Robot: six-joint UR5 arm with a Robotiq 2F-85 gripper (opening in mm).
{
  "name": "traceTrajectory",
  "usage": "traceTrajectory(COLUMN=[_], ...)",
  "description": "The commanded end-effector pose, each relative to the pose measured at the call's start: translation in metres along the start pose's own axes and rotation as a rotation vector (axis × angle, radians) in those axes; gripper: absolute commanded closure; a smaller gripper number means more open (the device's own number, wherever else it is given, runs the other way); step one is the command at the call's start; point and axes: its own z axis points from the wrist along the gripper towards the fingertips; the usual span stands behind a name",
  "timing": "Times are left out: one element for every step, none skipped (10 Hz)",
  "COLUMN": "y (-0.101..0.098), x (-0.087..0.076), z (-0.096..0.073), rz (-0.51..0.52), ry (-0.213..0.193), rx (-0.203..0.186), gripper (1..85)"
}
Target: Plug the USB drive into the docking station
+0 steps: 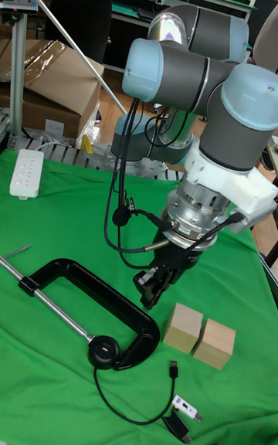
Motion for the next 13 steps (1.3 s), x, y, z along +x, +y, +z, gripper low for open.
traceTrajectory(y=[-0.031,-0.038,-0.045,-0.048,-0.056,-0.057,-0.05,-0.045,-0.045,-0.045,-0.028,-0.027,-0.032], x=[-0.002,0.0,0.007,0.009,0.013,0.015,0.013,0.021,0.02,0.018,0.02,0.026,0.036], z=[0.012,0.017,0.023,0.031,0.04,0.052,0.064,0.072,0.076,0.077,0.059,0.054,0.054], rz=[-0.207,-0.227,-0.248,-0.274,-0.3,-0.327,-0.362,-0.379,-0.403,-0.423,-0.401,-0.335,-0.296], ry=[-0.05,-0.052,-0.045,-0.05,-0.052,-0.061,-0.076,-0.041,-0.024,-0.027,-0.039,-0.019,0.022], rx=[0.047,0.054,0.051,0.042,0.056,0.048,0.014,-0.007,0.01,0.018,-0.024,-0.024,-0.01], gripper=[84.0,84.0,84.0,84.0,84.0,84.0,84.0,84.0,84.0,84.0,84.0,84.0,84.0])
